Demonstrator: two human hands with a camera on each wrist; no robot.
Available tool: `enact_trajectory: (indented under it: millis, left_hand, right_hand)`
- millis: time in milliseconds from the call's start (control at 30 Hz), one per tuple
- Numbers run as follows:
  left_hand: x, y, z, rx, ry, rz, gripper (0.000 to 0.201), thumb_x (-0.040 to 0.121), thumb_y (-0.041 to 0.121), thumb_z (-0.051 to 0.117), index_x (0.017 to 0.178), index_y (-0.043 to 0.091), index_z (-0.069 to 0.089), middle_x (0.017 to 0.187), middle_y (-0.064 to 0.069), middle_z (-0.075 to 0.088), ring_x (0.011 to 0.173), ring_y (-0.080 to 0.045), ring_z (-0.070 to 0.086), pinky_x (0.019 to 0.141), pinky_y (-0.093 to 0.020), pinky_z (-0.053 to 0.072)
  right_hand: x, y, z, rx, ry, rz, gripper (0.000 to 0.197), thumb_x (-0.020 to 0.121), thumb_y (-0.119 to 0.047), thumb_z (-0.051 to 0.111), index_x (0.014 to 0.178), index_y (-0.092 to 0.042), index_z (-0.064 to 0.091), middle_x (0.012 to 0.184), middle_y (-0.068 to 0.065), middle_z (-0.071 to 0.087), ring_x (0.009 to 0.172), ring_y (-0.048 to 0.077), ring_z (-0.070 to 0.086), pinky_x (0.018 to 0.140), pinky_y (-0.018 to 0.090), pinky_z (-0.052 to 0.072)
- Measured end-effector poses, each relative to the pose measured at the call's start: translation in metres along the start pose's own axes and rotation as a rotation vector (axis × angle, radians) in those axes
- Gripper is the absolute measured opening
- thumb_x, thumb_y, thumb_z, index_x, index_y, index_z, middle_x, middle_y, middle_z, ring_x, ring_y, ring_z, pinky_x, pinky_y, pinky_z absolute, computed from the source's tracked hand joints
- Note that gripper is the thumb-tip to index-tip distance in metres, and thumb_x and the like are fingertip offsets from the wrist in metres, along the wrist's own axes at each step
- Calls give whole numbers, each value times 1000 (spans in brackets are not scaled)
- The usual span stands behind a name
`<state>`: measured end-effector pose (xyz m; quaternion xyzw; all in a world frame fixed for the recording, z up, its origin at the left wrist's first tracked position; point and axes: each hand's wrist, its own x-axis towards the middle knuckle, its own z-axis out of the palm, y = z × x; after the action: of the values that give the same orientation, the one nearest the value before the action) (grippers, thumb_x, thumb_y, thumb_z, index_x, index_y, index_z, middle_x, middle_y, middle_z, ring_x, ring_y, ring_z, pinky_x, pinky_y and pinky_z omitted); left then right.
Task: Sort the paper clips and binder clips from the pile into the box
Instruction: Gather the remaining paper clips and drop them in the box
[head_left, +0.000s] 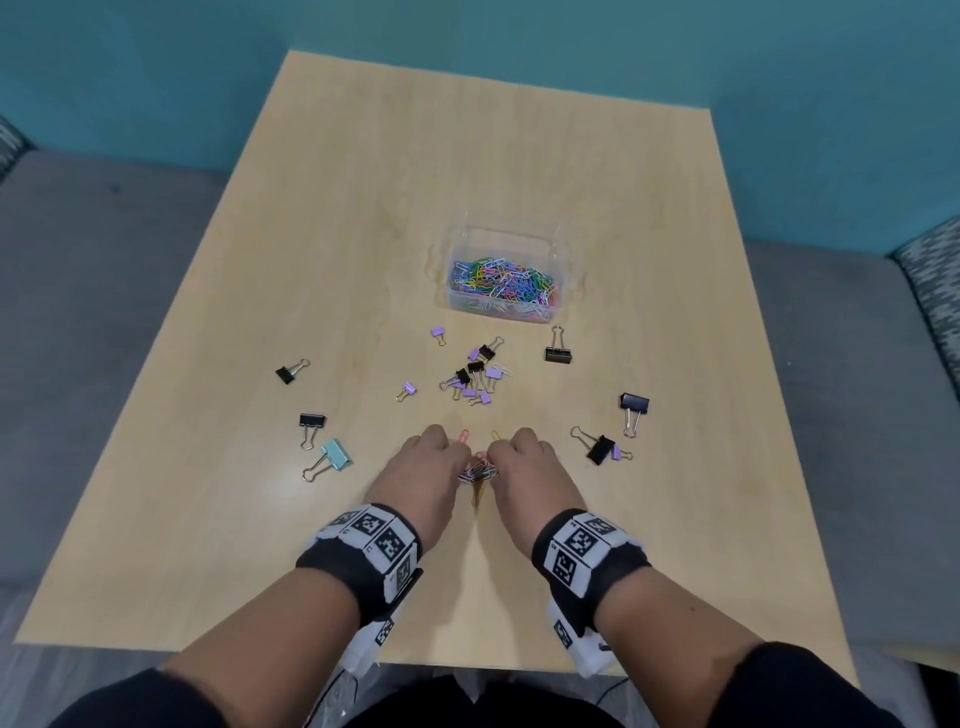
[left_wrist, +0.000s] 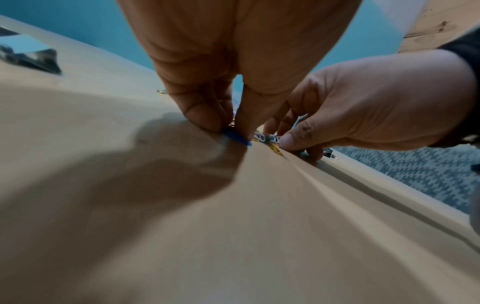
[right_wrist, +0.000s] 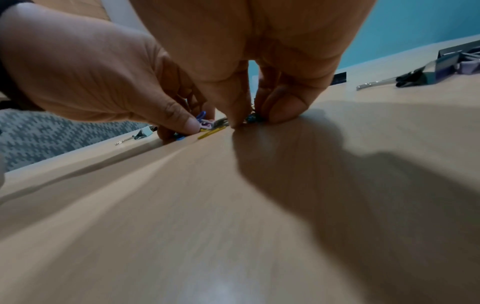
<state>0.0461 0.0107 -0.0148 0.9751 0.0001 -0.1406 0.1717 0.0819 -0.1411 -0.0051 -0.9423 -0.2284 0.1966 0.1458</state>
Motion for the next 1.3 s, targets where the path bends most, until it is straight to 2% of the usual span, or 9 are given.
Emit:
enact_trajectory:
  millis: [233,433,500,633,767,900,1033,1167,1300]
  left_hand:
    - [-2,4,-6,-72,-36,-71,7,89,10,49,89,14,55,88,-2,44,70,-23,46,59,-31,35]
    - [-11,-3,-16,-336,-41,-237,6,86,16,55,81,17,58,83,2,56,74,-18,56,66,-30,46]
    - [-15,-6,-18,-458,-22,-293,6,84,16,60,78,19,59,74,9,57,67,-11,54,58,-25,41]
    - [-22,-11,-28,-784,-19,-406,9,80,12,69,75,10,62,52,11,57,45,-8,46,47,-20,36]
    - [-18,-14,-48,-1015,-44,-473,12,80,4,69,74,1,59,45,10,56,41,-9,42,42,-23,36]
    - [16,-11,-80,-963,20,-418,14,78,4,70,69,8,60,54,-6,56,46,-18,45,47,-27,40]
    - [81,-1,-127,-778,207,-290,10,75,6,71,70,9,62,60,-4,59,54,-20,51,61,-36,51]
    - [137,17,-162,-667,247,-204,11,75,14,71,71,19,62,68,-3,62,65,-26,61,67,-42,58]
    - [145,8,-169,-380,188,-169,28,80,22,67,108,19,65,96,2,64,82,-20,59,75,-27,47]
  right_hand:
    - [1,1,-11,20,-67,77,19,85,-1,42,85,-19,40,88,1,38,75,25,39,62,31,28]
    - [-4,13,-20,125,-97,160,14,84,-3,43,85,-15,51,87,3,49,71,25,51,55,29,34]
    - [-5,19,-21,283,-74,244,15,82,-3,45,81,-16,53,80,0,53,68,22,53,54,28,37]
    - [-9,27,-32,985,-60,476,18,81,7,50,77,-10,55,70,0,50,52,17,49,55,27,44]
    - [-3,34,-44,1074,-106,498,18,82,2,58,75,-14,59,72,8,55,47,21,57,60,36,42]
    - [24,32,-76,1042,-66,416,17,81,1,59,75,-15,58,62,5,58,49,22,58,51,32,38]
    - [78,30,-135,1056,190,288,26,81,12,58,72,-12,53,65,8,52,46,17,49,45,25,48]
    - [130,24,-176,918,228,252,19,81,3,63,78,-14,56,72,9,57,54,21,58,65,43,59]
    - [136,31,-191,524,159,213,35,79,-17,68,113,-20,58,91,3,58,79,27,62,78,43,56]
